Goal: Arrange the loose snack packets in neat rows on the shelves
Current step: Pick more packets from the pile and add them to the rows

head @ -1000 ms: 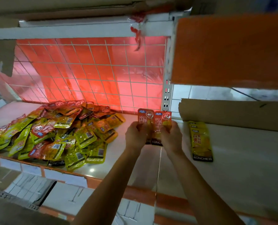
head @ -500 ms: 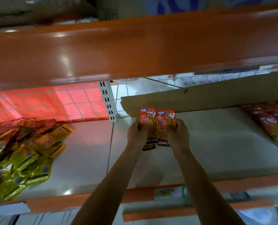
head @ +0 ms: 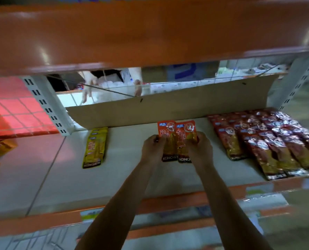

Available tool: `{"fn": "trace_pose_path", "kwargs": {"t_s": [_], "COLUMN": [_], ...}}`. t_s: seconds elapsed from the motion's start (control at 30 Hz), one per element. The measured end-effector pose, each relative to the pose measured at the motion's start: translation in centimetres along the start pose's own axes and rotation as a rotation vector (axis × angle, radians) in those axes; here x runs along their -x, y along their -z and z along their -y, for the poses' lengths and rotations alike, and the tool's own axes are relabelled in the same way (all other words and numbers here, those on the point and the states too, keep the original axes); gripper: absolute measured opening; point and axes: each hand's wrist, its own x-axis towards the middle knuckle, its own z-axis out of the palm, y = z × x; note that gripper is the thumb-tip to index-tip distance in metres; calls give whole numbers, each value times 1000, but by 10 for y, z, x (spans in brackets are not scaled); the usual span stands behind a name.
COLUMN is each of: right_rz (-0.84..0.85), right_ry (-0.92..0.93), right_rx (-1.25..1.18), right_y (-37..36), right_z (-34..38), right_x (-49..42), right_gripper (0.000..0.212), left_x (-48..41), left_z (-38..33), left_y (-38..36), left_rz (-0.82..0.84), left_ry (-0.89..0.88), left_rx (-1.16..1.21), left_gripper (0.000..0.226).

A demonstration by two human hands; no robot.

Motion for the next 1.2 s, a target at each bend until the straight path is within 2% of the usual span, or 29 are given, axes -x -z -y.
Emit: {"fn": "trace_pose_path", "kwargs": {"t_s": [0.13,0.27,0.37,0.63,0.8,0.9,1.2], "right_rz": [0,-62,-81,-138,-126,-129,-67], "right_ry": [2,-3,4,52,105,133,129], "right_rx": [11,-28,-10,107,187,264,417], "right_y": [40,76,99,139,148,148,142], "right_z": [-19,-40,-51,-72,-78,-84,-82], "right_x": [-16,-24,-27,-33,-27,-23,-14], "right_gripper": [21,33,41,41,59,57,64], "left_x": [10,18,22,17,10,8,4], "left_z": [-4,-7,-6,-11,-13,-13,-9], "left_y": [-45,-82,-103,-150,-171,-175,-179], "left_rz": [18,82,121,143,164,167,114], "left_ry": [10,22,-14,-55,-94,-111,-172], "left_rx": [9,-8,-84,-228,-326,-377,-452], "left_gripper": [23,17,12,6,16,24,27]}}
